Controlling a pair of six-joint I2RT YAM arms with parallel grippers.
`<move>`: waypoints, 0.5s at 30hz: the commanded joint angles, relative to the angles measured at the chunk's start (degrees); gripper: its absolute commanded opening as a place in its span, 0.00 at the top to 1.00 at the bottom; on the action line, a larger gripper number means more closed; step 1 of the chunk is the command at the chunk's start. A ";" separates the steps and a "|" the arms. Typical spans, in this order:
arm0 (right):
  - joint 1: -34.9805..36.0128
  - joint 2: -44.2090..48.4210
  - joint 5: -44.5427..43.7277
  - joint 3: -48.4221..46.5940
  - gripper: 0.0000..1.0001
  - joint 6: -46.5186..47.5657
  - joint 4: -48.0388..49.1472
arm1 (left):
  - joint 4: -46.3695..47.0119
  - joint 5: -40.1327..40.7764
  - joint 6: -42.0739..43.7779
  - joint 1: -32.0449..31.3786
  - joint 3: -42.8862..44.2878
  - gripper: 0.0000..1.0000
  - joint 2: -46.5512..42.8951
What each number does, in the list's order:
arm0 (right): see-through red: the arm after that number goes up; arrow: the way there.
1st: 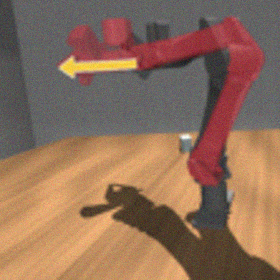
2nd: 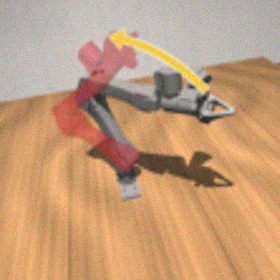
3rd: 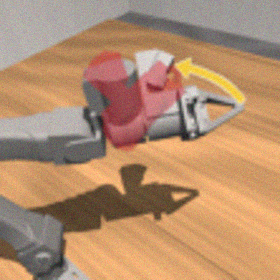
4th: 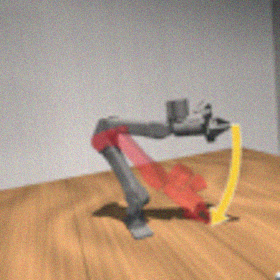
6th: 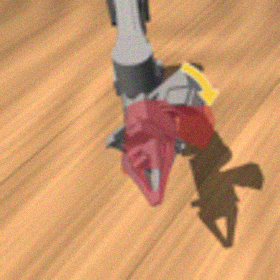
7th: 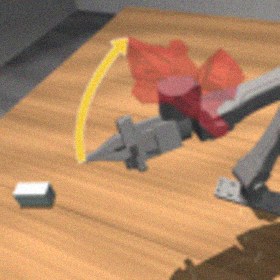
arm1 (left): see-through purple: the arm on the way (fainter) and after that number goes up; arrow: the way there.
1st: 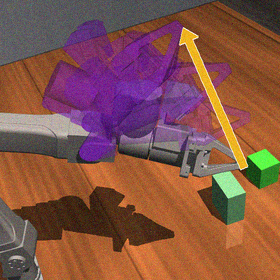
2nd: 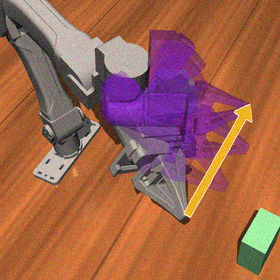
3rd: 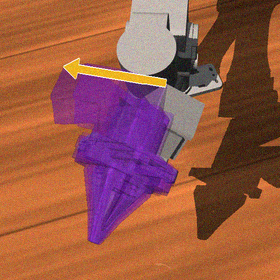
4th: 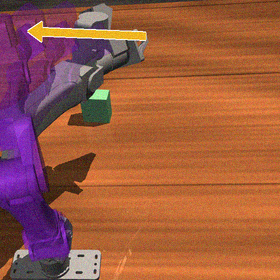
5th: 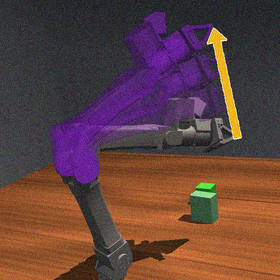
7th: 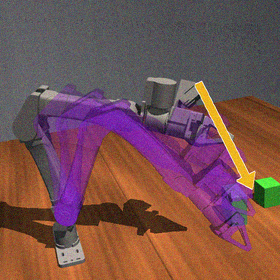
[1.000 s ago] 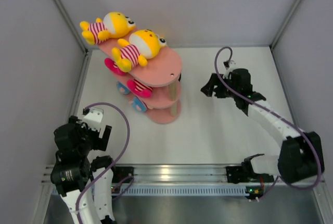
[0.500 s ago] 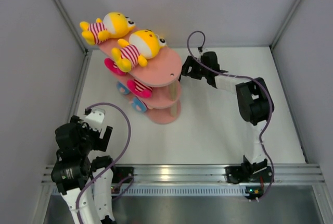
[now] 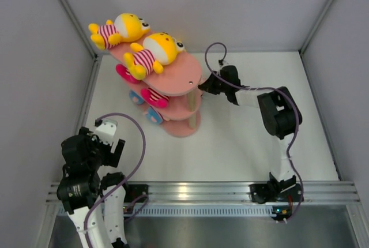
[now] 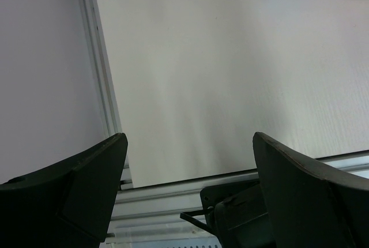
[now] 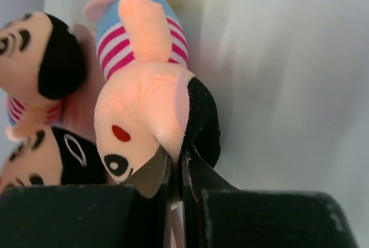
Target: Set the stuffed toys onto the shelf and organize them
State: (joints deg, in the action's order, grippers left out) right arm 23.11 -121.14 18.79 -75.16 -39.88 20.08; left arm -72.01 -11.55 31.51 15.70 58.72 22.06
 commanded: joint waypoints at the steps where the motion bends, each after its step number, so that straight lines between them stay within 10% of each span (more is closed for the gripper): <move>1: -3.42 16.16 -6.28 7.63 1.00 4.71 0.95 | 2.40 -3.20 0.66 -0.06 0.52 0.04 0.26; 15: -5.01 65.12 -20.02 9.15 1.00 34.67 -54.86 | 2.22 -12.61 -1.18 -0.06 4.73 0.05 -0.97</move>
State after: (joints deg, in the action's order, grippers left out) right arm 17.61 -60.12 -0.25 -64.16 -13.37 -17.63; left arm -72.01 -19.57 31.33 15.68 60.42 21.96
